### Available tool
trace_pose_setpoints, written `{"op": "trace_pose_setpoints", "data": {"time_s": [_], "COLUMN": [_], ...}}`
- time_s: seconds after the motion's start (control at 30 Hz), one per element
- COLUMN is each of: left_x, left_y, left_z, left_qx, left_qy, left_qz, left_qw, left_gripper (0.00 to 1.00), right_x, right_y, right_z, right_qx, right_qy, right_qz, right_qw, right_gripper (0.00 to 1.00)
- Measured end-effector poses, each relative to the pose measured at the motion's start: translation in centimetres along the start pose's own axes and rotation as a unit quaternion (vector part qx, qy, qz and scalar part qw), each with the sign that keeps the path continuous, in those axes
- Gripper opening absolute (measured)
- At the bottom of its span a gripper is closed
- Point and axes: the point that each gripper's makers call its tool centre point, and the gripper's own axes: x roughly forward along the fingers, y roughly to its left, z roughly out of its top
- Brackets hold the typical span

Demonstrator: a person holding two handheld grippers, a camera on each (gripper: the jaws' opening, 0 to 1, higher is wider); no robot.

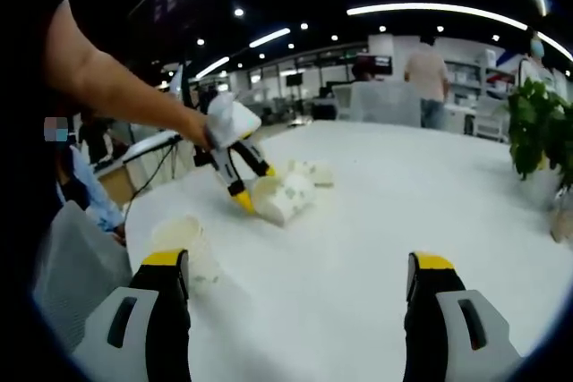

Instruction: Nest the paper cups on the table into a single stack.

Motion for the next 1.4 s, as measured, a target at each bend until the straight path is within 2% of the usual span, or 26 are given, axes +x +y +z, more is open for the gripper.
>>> {"op": "trace_pose_setpoints", "data": {"time_s": [0.27,0.5,0.67,0.9,1.07,1.17,1.4], "left_x": [-0.6,-1.5,-2.7,-3.8,-4.9,-5.8,-8.3], "left_y": [-0.5,-0.4,0.2,1.0,1.7,2.4,5.0], "left_z": [0.2,0.5,1.0,1.0,1.0,1.4,2.4], "left_qx": [-0.016,-0.029,-0.060,-0.091,-0.116,-0.136,-0.185], "left_qy": [-0.014,-0.046,-0.084,-0.114,-0.142,-0.167,-0.233], "left_qz": [0.003,0.010,0.022,0.041,0.061,0.074,0.109], "left_qw": [0.9998,0.9985,0.9944,0.9884,0.9811,0.9737,0.9485], "left_gripper": [0.41,0.39,0.38,0.38,0.37,0.37,0.36], "right_x": [0.0,-0.1,-0.2,-0.2,-0.2,-0.3,-0.5], "right_y": [0.2,0.3,0.4,0.8,1.1,1.1,0.9], "right_z": [0.0,0.0,0.4,0.7,0.8,1.0,1.3], "right_qx": [0.001,-0.001,-0.004,-0.007,-0.009,-0.010,-0.010], "right_qy": [-0.001,0.001,-0.001,-0.002,-0.003,-0.004,-0.007], "right_qz": [0.002,0.002,0.003,0.005,0.005,0.005,0.003], "right_qw": [1.0000,1.0000,1.0000,1.0000,0.9999,0.9999,0.9999], "right_gripper": [1.00,1.00,1.00,1.00,1.00,1.00,1.00]}}
